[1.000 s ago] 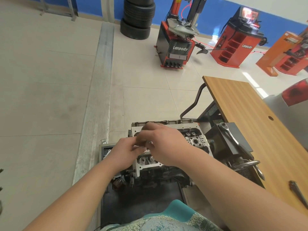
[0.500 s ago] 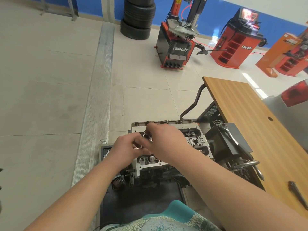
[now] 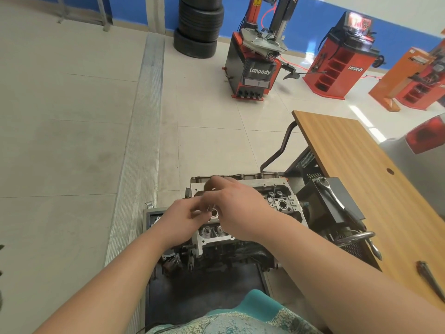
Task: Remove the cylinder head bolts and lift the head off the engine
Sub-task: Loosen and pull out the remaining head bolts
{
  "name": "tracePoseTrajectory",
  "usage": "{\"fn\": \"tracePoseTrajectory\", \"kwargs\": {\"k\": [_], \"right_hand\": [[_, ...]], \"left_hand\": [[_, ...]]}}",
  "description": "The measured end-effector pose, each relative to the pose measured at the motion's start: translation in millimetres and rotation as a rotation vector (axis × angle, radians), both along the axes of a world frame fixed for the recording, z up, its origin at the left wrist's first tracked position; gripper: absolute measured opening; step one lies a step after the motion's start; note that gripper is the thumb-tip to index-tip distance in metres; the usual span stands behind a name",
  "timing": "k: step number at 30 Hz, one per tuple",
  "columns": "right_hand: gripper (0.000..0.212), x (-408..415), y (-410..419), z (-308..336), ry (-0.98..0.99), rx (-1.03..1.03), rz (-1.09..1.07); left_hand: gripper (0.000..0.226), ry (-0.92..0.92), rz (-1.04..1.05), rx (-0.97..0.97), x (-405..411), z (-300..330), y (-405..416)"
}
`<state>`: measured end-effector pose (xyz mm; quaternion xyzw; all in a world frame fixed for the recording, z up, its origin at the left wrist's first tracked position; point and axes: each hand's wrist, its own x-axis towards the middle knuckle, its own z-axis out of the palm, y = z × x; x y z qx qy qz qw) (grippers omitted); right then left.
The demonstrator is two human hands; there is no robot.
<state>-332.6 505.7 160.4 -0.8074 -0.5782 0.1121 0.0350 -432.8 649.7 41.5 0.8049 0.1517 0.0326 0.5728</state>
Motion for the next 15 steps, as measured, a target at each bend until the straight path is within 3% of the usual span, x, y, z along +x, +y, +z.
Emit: {"fn": "tracePoseTrajectory", "kwargs": {"k": [2,4,6,8,11,15], "right_hand": [[0.042,-1,1,-1,0.042,0.073,-0.055],[0.043,-2,8,-2,-0.006,0.031,-0.252],[0.031,0,11,-4,-0.105,-0.027,-0.269],[0.011,0,5,-1,-0.066,0.003,-0.133],[0.032,0,0,4,0.072,0.055,-0.023],[0.037,-2,11,0,-0.015,-0.011,-0.272]], "left_hand": [[0.037,-0.025,0.040,0.047,2,1,1],[0.031,-0.067,0.083,0.049,6,2,0],[0.024,-0.085,0.081,0.009,7,1,-1],[0.026,-0.035,0.026,-0.011,5,-1,0],[0.023,-0.004,0.026,0.085,4,-1,1],[0.024,-0.064,0.075,0.108,8,4,2]]}}
